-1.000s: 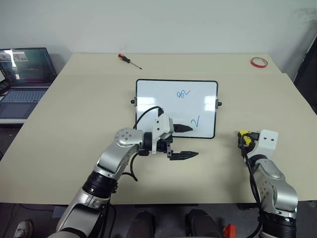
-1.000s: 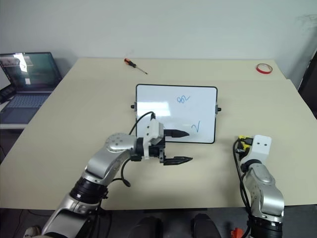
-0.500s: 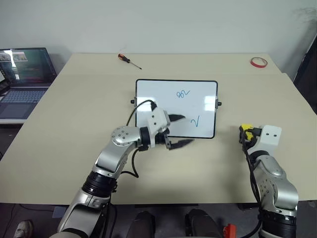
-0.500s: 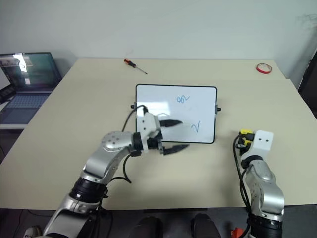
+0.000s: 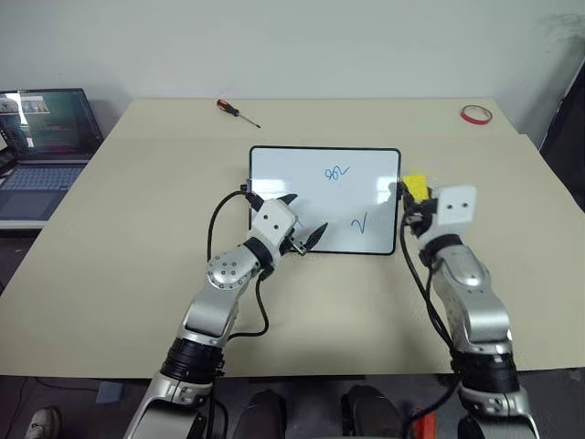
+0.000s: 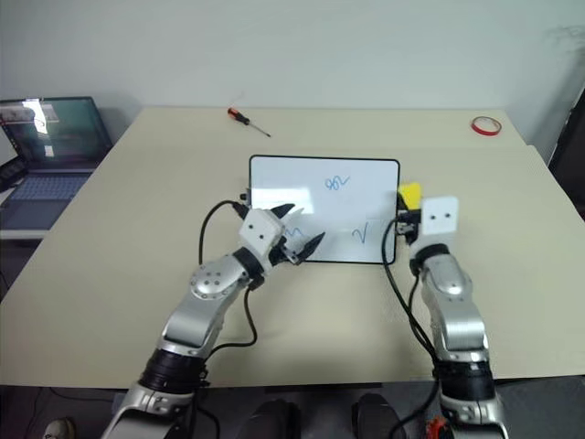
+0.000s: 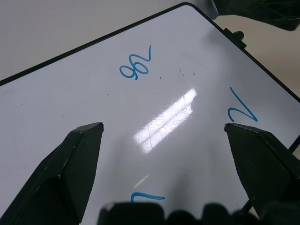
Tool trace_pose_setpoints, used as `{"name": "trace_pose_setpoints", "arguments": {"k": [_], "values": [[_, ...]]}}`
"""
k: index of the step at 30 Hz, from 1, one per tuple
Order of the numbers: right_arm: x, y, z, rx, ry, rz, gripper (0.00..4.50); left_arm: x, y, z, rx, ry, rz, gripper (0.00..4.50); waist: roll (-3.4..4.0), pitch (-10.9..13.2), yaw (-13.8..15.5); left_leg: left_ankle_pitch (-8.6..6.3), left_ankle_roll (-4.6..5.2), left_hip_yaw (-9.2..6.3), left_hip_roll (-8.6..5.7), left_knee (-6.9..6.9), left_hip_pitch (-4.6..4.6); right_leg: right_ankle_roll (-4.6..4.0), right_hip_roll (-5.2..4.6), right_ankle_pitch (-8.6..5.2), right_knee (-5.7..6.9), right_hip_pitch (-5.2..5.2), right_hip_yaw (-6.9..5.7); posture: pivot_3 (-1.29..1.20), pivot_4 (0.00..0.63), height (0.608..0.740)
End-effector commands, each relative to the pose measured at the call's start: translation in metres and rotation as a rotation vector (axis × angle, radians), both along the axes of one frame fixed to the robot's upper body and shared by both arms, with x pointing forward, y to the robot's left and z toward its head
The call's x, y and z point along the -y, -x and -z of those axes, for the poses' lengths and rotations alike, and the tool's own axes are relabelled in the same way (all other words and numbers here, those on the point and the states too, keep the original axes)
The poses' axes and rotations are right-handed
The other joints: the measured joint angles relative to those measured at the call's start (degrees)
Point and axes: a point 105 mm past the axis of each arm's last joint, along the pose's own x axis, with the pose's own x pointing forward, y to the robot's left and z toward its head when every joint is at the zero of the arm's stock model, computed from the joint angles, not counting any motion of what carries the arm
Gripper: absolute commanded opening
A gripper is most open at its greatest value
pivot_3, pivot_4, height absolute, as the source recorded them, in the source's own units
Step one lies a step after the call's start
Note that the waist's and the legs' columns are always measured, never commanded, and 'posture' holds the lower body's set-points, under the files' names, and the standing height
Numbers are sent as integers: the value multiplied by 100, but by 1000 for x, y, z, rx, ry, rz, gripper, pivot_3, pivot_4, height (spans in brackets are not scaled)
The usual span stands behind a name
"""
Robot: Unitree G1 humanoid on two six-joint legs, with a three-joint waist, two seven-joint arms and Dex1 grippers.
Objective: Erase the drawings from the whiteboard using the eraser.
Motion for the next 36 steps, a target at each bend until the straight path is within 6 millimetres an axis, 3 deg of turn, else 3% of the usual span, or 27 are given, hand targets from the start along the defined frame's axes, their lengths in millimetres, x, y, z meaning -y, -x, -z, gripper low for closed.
{"name": "trace_pose_setpoints", "arguments": {"k": [1, 7, 12, 18, 22, 25, 31, 36], "values": [[-32, -15, -28, 118, 27, -94, 1310, 5, 3, -8, 39, 16, 18, 4500, 0, 0, -20, 1, 1, 1, -2, -2, 0, 0, 0, 0, 0, -1, 0, 0, 150, 740], [-60, -31, -34, 160, 47, -177, 1310, -2, -1, -10, 47, 7, -6, 4500, 0, 0, -5, 1, 0, -4, 3, -2, -6, 0, -13, 0, -3, -4, -6, 0, 150, 740], [-73, -38, -30, 157, 61, -203, 1310, -3, 3, -8, 39, 12, -12, 4500, 0, 0, -12, 1, 0, -2, -1, -1, -8, 0, -23, 0, -1, -7, -7, 0, 150, 740], [-80, -46, -3, 50, 137, -183, 1310, -3, 7, -7, 33, 14, -10, 4500, 1, 0, -20, 1, 0, -2, 1, -1, -7, 0, -23, 0, 2, -9, -6, 0, 150, 740], [-104, -38, 31, -76, 243, -277, 1310, -3, 7, -10, 35, 14, -9, 4500, 2, -5, -38, 1, 0, 1, 1, 0, -1, 0, -23, 0, 5, -6, -3, 0, 150, 740], [-115, -30, 35, -72, 282, -341, 1310, -2, 8, -10, 32, 17, -7, 4500, 2, -6, -63, 1, 0, 2, 3, -2, 21, -1, -21, 0, 8, 11, -2, 0, 150, 740], [-111, -26, 34, -65, 293, -349, 1310, 0, 8, -10, 27, 17, 2, 4500, 2, -6, -53, 2, 0, -2, 1, 0, 23, -1, -21, 1, 13, 14, -3, 0, 150, 740], [-70, -48, 21, -60, 290, -124, 1310, 0, 6, -10, 27, 17, 3, 4500, 1, -6, -22, 2, -1, -5, 1, 0, 22, -1, -22, 1, 13, 14, -6, 0, 150, 740]]}}
